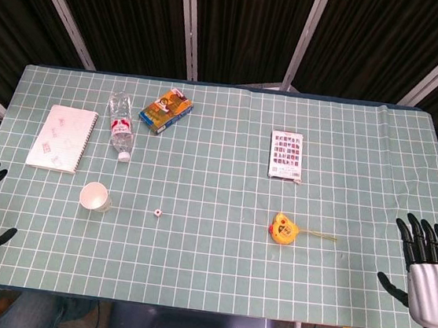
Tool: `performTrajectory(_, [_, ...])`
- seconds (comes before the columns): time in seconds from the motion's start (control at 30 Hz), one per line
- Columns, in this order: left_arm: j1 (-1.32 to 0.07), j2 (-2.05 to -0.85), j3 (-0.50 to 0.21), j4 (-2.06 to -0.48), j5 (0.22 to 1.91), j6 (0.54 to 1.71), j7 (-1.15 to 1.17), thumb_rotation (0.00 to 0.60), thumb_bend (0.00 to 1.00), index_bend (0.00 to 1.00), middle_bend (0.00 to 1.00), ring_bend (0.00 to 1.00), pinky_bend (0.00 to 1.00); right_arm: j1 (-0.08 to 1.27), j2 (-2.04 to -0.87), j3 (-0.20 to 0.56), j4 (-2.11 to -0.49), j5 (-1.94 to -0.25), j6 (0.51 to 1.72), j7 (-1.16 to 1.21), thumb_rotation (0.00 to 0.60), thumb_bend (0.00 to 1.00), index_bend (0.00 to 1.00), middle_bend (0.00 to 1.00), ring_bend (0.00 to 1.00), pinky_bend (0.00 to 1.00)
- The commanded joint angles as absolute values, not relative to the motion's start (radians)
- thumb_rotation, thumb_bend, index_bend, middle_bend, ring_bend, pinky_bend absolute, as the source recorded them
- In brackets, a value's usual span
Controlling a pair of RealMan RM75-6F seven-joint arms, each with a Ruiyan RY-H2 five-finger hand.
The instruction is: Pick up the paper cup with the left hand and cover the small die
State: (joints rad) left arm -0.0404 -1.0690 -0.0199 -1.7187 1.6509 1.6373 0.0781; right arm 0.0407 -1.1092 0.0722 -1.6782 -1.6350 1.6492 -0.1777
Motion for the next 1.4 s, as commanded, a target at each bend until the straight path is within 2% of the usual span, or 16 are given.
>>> performTrajectory(0.03, [-0.039,-1.068,-0.019,-1.719,1.65,1.634,0.087,0.6,0.0,0.0,0.0,0.0,0.0,0.042,-1.11,0.074,-1.68,-1.625,1.641,-0.177,0.6,0.0,0.0,0.0,0.0,0.0])
performTrajectory(0.27, [-0.054,-1.082,-0.023,-1.71,1.636,1.602,0.104,0.6,0.0,0.0,0.0,0.0,0.0,0.046,-1.102,0.079,-1.685,-1.61,1.624,-0.161,0.6,0.0,0.0,0.0,0.0,0.0])
performTrajectory(0.4, [-0.143,-1.138,-0.042,-1.674,1.62,1.458,0.185,0.6,0.0,0.0,0.0,0.0,0.0,0.05,-1.091,0.091,-1.69,-1.586,1.614,-0.135,0.6,0.0,0.0,0.0,0.0,0.0])
performTrajectory(0.5, [-0.219,-1.192,-0.058,-1.649,1.634,1.363,0.335,0.6,0.0,0.0,0.0,0.0,0.0,0.056,-1.088,0.1,-1.686,-1.561,1.598,-0.131,0.6,0.0,0.0,0.0,0.0,0.0])
performTrajectory(0.67, [-0.312,-1.285,-0.077,-1.592,1.697,1.279,0.577,0.6,0.0,0.0,0.0,0.0,0.0,0.067,-1.084,0.11,-1.678,-1.522,1.563,-0.12,0.6,0.0,0.0,0.0,0.0,0.0])
performTrajectory(0.83, [-0.4,-1.373,-0.065,-1.529,1.709,1.122,0.827,0.6,0.0,0.0,0.0,0.0,0.0,0.077,-1.086,0.124,-1.66,-1.46,1.522,-0.124,0.6,0.0,0.0,0.0,0.0,0.0])
performTrajectory(0.97, [-0.428,-1.411,-0.055,-1.483,1.682,1.048,0.941,0.6,0.0,0.0,0.0,0.0,0.0,0.085,-1.083,0.128,-1.65,-1.433,1.494,-0.112,0.6,0.0,0.0,0.0,0.0,0.0])
performTrajectory(1.2, [-0.452,-1.514,-0.042,-1.319,1.715,1.068,1.029,0.6,0.0,0.0,0.0,0.0,0.0,0.082,-1.085,0.136,-1.64,-1.412,1.496,-0.112,0.6,0.0,0.0,0.0,0.0,0.0])
performTrajectory(1.4, [-0.454,-1.532,-0.026,-1.259,1.711,1.078,1.075,0.6,0.0,0.0,0.0,0.0,0.0,0.081,-1.091,0.144,-1.63,-1.395,1.5,-0.106,0.6,0.0,0.0,0.0,0.0,0.0])
